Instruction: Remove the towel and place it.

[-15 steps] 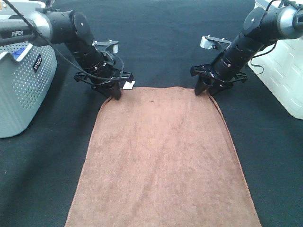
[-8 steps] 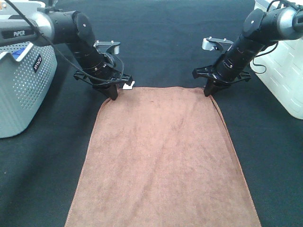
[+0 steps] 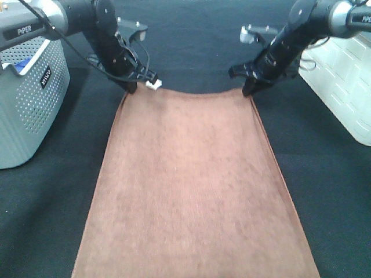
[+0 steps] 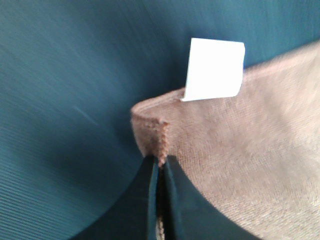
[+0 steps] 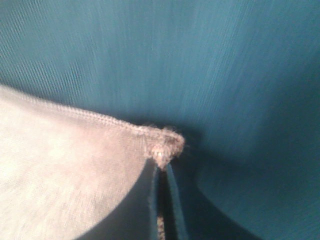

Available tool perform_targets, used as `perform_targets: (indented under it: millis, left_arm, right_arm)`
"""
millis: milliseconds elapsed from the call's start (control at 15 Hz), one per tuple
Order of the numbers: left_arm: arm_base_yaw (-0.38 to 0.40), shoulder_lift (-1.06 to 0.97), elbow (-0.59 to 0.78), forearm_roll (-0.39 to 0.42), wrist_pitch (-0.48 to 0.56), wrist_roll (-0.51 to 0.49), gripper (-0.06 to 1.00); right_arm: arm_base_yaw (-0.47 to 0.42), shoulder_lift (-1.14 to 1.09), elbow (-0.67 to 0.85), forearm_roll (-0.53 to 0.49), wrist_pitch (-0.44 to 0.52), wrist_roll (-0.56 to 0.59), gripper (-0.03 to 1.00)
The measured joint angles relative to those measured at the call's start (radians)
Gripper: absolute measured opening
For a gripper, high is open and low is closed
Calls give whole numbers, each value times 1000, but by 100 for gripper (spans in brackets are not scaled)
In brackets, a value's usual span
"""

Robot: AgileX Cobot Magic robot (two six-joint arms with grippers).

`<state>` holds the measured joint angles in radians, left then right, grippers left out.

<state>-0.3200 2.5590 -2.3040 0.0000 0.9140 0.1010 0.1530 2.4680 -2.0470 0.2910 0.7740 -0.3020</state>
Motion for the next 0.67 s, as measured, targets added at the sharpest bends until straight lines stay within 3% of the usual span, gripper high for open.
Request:
perform_targets:
  millis: [200,667]
  left_arm:
    - [1,0,-19,15,-47,-2,0]
    - [35,0,-19,15,-341,-24,0]
  right_arm:
    - [0,0,-56,-8,-25,0,1]
    - [0,0,-130,-17,-213,-19,1]
